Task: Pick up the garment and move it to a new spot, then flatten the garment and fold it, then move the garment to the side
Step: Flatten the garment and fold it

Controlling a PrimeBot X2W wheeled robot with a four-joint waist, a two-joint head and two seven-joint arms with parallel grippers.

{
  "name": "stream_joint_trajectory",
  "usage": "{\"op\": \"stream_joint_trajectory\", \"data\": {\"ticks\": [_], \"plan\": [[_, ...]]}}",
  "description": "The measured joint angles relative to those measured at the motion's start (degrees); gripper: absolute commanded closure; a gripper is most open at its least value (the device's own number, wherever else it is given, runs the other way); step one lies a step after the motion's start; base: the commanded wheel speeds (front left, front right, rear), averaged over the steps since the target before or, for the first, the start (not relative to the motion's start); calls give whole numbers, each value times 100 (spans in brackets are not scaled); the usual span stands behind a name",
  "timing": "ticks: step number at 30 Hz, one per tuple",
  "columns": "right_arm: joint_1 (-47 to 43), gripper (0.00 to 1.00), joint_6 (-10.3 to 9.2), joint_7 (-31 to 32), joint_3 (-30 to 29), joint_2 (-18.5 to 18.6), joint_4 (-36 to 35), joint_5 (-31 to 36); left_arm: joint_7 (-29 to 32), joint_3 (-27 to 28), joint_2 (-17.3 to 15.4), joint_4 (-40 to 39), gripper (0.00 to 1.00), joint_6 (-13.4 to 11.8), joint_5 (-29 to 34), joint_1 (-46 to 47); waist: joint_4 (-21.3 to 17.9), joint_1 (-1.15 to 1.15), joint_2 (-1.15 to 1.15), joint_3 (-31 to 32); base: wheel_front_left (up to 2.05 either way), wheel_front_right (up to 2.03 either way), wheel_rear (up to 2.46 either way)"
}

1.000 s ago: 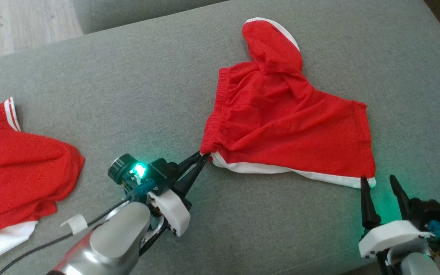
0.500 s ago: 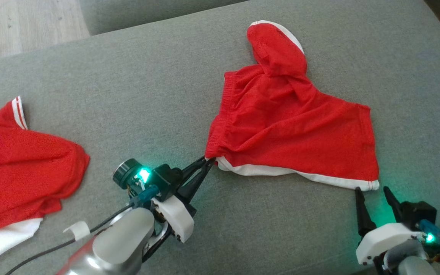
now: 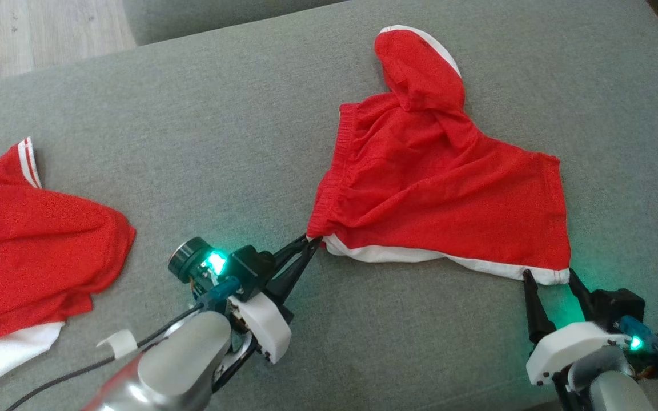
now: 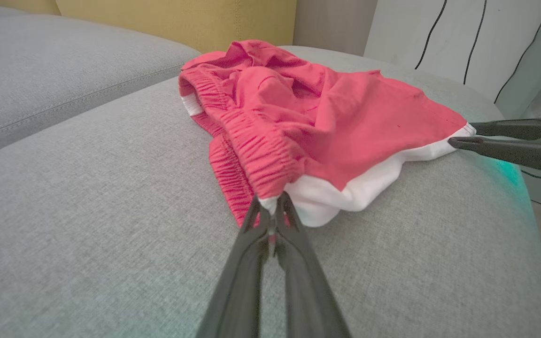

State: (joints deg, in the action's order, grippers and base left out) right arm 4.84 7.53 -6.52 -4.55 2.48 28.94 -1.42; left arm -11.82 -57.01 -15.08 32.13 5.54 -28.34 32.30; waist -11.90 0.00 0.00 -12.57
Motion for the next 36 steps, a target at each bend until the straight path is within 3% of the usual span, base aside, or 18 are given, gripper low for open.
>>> {"op": "stream_joint_trajectory", "data": {"ticks": [4, 5, 7, 9, 21, 30, 36], "plan": [[57, 0, 0, 0, 0, 0, 34, 0, 23, -19, -11, -20, 100, 0, -1, 3, 17, 0, 0, -18, 0, 0, 0], [62, 15, 0, 0, -1, 0, 40, 0, 25, -23, -15, -22, 100, 0, -1, 5, 20, 0, 0, -22, 0, 0, 0], [66, 71, 0, 1, -1, 0, 57, 0, 47, -27, -25, -27, 100, 0, -11, 8, 27, 0, 0, -27, 0, 0, 0], [69, 100, 0, 1, -2, 0, 69, 2, 48, -32, -36, -32, 100, 0, -55, 8, 31, 0, 0, -28, 0, 0, 0], [66, 100, 0, -9, -123, 0, -99, 155, 64, -49, -82, -10, 100, -54, -143, 5, 3, 0, 0, 133, 0, 0, 0], [176, 100, 0, 115, -111, 0, -1464, 250, 68, 230, -235, -260, 100, -109, -468, 47, 15, 0, 0, 441, 0, 0, 0], [1263, 100, 0, 608, 182, 231, -2324, 236, 426, 534, -497, -667, 100, -148, -497, 857, 153, 0, 0, 654, 0, 0, 0]]}}
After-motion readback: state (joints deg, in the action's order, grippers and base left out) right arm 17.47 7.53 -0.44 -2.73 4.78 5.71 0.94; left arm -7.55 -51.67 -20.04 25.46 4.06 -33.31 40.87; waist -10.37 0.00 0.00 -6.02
